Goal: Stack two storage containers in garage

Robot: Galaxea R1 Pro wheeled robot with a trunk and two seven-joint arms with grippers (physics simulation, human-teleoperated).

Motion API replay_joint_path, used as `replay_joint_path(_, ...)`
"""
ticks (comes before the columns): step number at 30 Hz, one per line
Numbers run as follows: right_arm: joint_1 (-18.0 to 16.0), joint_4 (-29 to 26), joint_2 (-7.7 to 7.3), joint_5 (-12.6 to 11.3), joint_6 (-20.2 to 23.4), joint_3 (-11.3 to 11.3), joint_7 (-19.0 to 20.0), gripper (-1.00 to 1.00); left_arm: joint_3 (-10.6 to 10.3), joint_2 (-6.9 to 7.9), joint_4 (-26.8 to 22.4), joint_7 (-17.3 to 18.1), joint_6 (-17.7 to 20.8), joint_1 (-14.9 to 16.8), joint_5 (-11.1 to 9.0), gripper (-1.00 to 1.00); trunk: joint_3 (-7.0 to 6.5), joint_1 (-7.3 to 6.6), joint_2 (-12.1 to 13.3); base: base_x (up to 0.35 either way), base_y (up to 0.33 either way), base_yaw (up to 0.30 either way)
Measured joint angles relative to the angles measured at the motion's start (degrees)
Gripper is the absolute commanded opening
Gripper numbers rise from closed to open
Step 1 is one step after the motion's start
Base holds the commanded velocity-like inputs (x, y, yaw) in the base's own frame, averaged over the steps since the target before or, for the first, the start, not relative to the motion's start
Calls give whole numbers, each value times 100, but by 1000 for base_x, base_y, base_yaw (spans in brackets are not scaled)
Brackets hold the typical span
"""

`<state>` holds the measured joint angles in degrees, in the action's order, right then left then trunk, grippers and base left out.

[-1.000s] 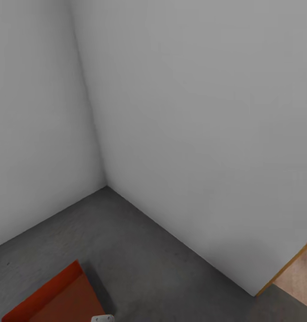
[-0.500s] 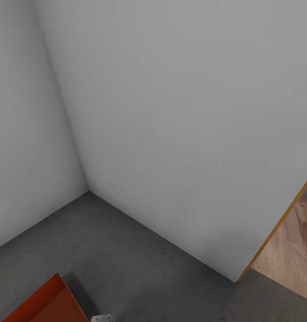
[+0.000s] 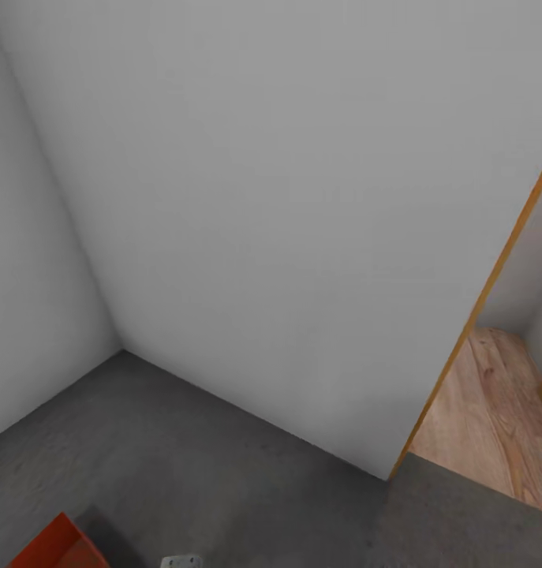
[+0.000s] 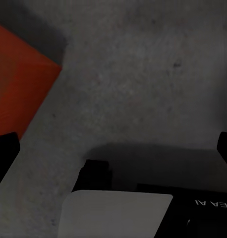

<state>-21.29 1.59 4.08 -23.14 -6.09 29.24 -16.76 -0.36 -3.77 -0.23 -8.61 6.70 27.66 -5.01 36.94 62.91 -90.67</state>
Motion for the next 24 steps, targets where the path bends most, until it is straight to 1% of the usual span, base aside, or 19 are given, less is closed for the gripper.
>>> replay_joint_path(24, 0, 0, -8, 0, 0, 0, 0, 100, 0, 0, 0, -5, -1, 0, -2, 100, -59, 0, 0, 0, 0, -274)
